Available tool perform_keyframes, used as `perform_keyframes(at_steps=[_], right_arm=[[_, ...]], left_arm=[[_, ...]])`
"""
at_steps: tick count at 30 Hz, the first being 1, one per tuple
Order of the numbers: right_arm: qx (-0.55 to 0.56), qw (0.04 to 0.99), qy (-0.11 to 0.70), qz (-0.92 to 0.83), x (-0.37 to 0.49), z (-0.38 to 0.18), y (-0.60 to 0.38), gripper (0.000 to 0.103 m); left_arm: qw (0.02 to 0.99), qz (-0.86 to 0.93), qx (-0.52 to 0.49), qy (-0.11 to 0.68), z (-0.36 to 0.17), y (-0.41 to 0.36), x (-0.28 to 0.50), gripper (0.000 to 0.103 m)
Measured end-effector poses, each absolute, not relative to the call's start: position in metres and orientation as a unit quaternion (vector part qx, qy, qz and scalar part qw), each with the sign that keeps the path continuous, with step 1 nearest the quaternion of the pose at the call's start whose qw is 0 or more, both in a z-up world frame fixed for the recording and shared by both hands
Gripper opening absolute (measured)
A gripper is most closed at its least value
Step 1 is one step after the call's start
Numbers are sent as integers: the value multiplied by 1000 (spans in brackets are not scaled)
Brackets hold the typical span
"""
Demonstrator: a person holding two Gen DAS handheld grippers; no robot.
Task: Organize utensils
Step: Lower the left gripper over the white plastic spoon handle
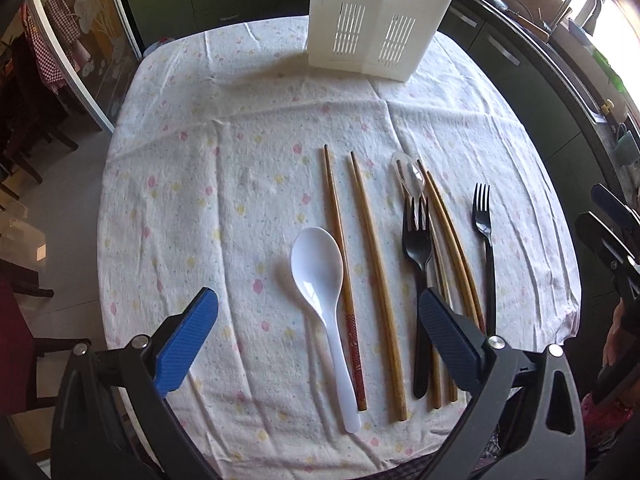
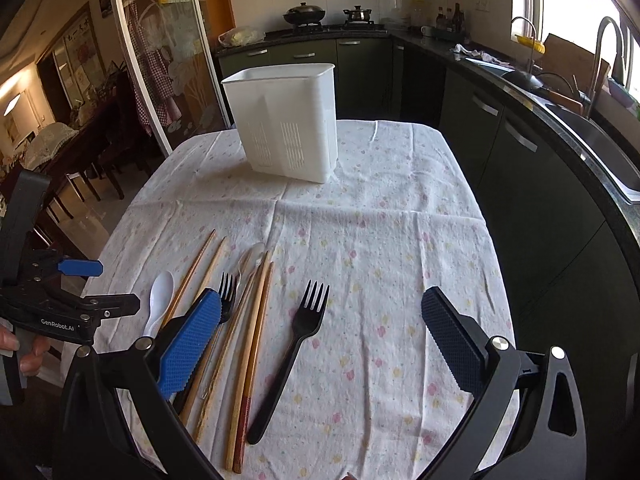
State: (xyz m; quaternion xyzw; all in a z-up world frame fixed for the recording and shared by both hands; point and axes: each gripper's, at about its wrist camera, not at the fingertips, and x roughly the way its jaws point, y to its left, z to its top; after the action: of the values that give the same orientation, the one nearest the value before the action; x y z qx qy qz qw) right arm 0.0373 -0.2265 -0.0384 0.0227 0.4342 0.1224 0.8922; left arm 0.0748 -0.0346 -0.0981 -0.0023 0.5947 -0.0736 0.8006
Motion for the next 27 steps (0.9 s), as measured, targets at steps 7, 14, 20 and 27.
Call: perform_keyframes(at_steps=[7,14,20,27], right_arm=[[19,889,436,136,34,-42,-217,99],[13,890,434,139,33,-41,-213,99],[11,890,432,144,33,-40,-211,99],[10,889,435,145,34,-43,-208,99]], left_arm=[[760,-66,-55,644,-125,-24,92,47],[761,-55,-68,643,-129,-17,109,42],[742,-66,-87,662,-144,-15,121,29],[731,-92,-94,670,-147,-25,119,14]])
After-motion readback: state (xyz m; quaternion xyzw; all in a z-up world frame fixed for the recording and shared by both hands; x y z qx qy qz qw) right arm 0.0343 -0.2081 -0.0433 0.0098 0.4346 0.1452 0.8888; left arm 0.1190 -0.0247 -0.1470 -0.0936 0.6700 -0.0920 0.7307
